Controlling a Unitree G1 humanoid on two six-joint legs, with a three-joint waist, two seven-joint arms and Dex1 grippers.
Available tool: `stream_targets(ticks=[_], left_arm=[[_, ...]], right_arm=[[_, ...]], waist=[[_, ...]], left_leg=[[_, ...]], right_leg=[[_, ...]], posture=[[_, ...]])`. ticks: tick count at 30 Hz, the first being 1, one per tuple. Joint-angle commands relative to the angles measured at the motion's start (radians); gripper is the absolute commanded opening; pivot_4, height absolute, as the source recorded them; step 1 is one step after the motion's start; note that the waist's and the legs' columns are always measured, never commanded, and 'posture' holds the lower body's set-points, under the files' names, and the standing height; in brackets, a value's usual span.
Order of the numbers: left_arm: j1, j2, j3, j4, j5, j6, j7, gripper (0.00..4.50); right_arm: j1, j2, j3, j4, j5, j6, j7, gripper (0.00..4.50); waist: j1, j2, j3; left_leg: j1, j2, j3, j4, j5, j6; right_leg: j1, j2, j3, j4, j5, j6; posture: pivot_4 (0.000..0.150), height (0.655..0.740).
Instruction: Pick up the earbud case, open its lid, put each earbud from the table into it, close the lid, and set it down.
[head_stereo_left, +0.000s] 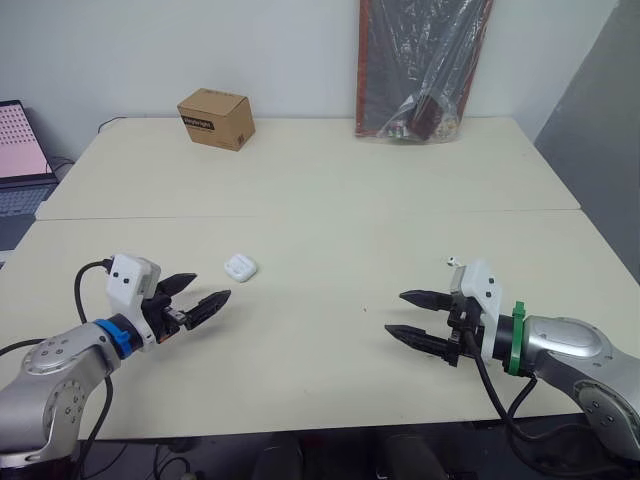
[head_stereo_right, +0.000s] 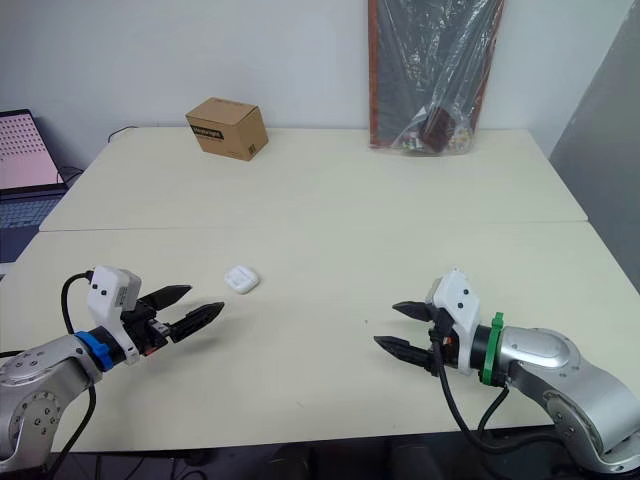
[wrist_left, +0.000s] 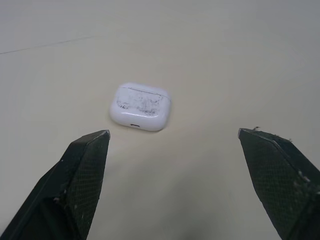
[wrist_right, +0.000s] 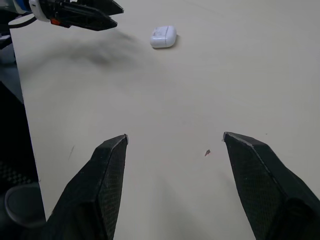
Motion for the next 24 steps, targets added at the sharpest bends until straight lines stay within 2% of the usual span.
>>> stream_targets(ticks=[1, 8, 16, 24], left_arm=[[-0.037, 0.032, -0.003, -0.004, 0.008, -0.011, -0.013, 4.32], [-0.239, 0.131, -0.204, 0.167, 0.12, 0.018, -0.082, 4.32], [-0.489, 0.066, -0.391, 0.429, 0.255, -0.05, -0.126, 4.32], [-0.585, 0.042, -0.442, 0.567, 0.327, -0.078, -0.169, 4.32]], right_arm=[[-0.043, -0.019, -0.004, -0.031, 0.031, -0.024, 0.028, 3.18], [-0.16, -0.036, 0.022, -0.022, 0.065, -0.019, 0.056, 3.18], [-0.221, -0.04, 0.07, -0.02, 0.044, -0.05, 0.079, 3.18], [-0.224, -0.03, 0.092, -0.037, 0.038, -0.062, 0.055, 3.18]], waist=[[0.0, 0.0, 0.0], [0.001, 0.0, 0.0], [0.001, 0.0, 0.0], [0.0, 0.0, 0.0]], left_leg=[[0.0, 0.0, 0.0, 0.0, 0.0, 0.0], [0.0, 0.0, 0.0, 0.0, 0.0, 0.0], [-0.002, 0.0, 0.0, 0.0, 0.0, 0.0], [-0.002, 0.0, -0.001, 0.0, 0.0, 0.0]], right_leg=[[0.0, 0.0, 0.0, 0.0, 0.0, 0.0], [0.0, 0.0, 0.0, 0.0, 0.0, 0.0], [-0.001, 0.0, 0.0, 0.0, 0.0, 0.0], [-0.001, 0.001, -0.001, 0.0, 0.0, 0.0]], posture=[[0.15, 0.74], [0.15, 0.74], [0.15, 0.74], [0.15, 0.74]])
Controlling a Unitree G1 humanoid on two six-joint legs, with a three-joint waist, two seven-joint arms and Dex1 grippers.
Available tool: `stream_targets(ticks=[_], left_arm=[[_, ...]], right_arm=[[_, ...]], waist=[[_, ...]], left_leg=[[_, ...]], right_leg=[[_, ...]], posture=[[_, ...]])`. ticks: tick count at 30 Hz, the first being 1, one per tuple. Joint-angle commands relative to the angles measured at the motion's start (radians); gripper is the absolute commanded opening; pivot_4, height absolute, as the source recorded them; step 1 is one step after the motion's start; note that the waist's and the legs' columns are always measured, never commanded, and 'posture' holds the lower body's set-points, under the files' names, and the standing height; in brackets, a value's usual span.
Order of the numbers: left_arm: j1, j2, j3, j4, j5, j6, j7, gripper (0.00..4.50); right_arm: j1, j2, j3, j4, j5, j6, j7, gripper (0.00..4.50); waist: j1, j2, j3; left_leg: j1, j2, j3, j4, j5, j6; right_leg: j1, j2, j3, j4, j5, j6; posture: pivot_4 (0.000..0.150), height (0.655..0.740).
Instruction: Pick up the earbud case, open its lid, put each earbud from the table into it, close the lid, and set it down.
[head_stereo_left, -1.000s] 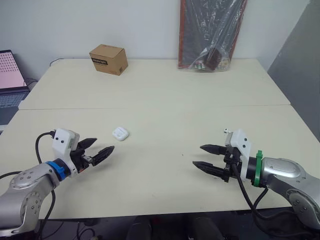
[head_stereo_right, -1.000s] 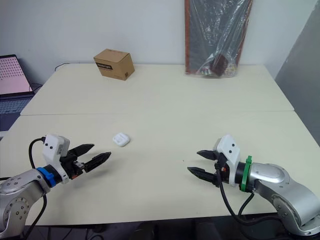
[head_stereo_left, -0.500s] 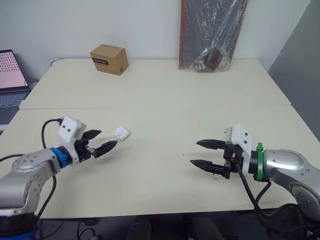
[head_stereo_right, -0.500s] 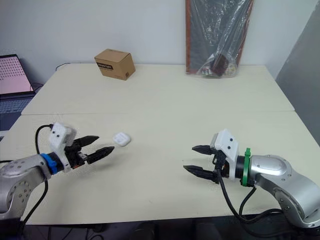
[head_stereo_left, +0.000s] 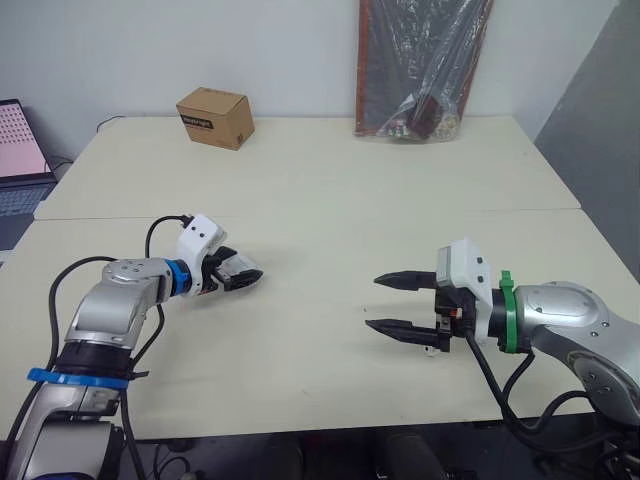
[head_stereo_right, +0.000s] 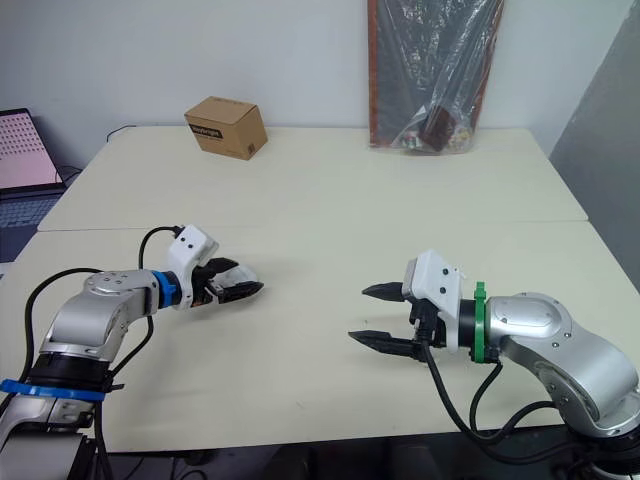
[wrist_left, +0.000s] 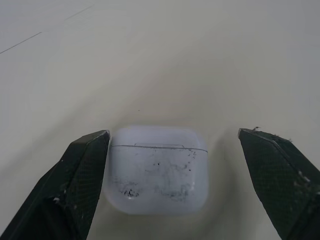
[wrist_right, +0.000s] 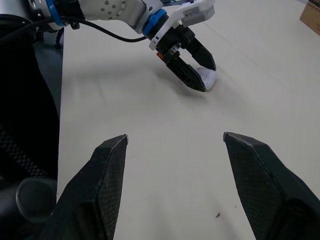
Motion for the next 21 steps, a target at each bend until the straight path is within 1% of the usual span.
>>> stream_targets(ticks=[1, 11, 21], left_arm=[[-0.029, 0.009, 0.001, 0.024, 0.021, -0.009, -0.025, 4.32], [-0.038, 0.024, -0.024, 0.059, 0.079, -0.003, -0.075, 4.32], [-0.005, 0.066, 0.005, 0.002, 0.073, 0.053, -0.096, 4.32]], right_arm=[[-0.001, 0.003, -0.009, -0.041, 0.001, -0.022, -0.015, 3.18], [0.009, 0.007, -0.01, -0.058, 0.016, -0.012, -0.052, 3.18], [0.001, 0.009, -0.011, -0.058, 0.03, 0.0, -0.068, 3.18]], waist=[[0.0, 0.0, 0.0], [0.0, 0.0, 0.0], [-0.001, 0.0, 0.0]], left_leg=[[0.0, 0.0, 0.0, 0.0, 0.0, 0.0], [0.0, 0.0, 0.0, 0.001, 0.0, 0.0], [0.001, 0.0, 0.0, 0.0, 0.0, 0.0]], right_leg=[[0.0, 0.0, 0.0, 0.0, 0.0, 0.0], [0.0, 0.0, 0.0, 0.001, 0.0, 0.0], [0.0, 0.0, 0.0, 0.001, 0.0, 0.0]], posture=[[0.15, 0.74], [0.15, 0.74], [0.15, 0.74]])
